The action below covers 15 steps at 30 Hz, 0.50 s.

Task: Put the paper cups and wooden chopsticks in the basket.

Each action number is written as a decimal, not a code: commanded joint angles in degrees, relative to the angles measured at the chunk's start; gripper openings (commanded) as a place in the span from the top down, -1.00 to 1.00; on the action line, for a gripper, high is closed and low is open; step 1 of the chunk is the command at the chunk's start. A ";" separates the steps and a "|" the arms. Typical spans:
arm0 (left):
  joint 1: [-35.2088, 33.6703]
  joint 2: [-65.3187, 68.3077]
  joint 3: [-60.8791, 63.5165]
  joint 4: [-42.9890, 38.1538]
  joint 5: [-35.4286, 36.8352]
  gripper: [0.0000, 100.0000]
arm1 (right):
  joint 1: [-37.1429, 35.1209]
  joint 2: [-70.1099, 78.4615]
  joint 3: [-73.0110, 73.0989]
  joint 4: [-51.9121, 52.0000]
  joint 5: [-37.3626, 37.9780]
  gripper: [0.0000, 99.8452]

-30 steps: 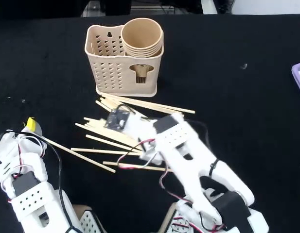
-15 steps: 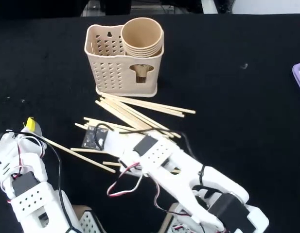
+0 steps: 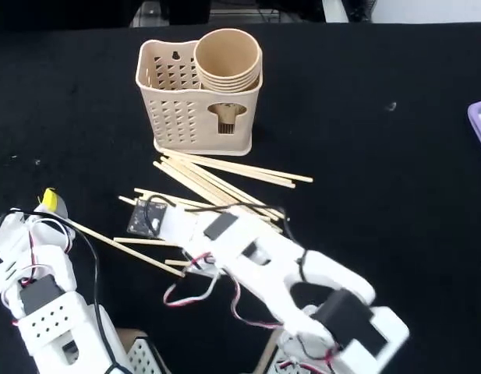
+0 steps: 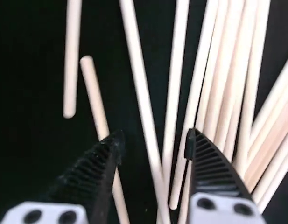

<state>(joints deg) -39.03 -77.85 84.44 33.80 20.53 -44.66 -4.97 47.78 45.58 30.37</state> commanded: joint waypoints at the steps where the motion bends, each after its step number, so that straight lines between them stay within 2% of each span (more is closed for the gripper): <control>1: -0.04 -0.62 -1.27 -1.05 0.26 0.53 | -1.93 2.59 -3.65 2.37 -0.18 0.58; 6: -0.04 -0.62 -1.36 -1.05 0.26 0.53 | -4.48 -0.66 -3.65 5.19 -0.79 0.58; 15: -0.04 -0.62 -1.36 -1.05 0.26 0.53 | -0.26 -12.26 -4.00 5.63 -5.19 0.58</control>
<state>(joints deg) -39.03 -77.85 84.44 33.80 20.53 -45.80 -12.53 45.58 50.33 26.07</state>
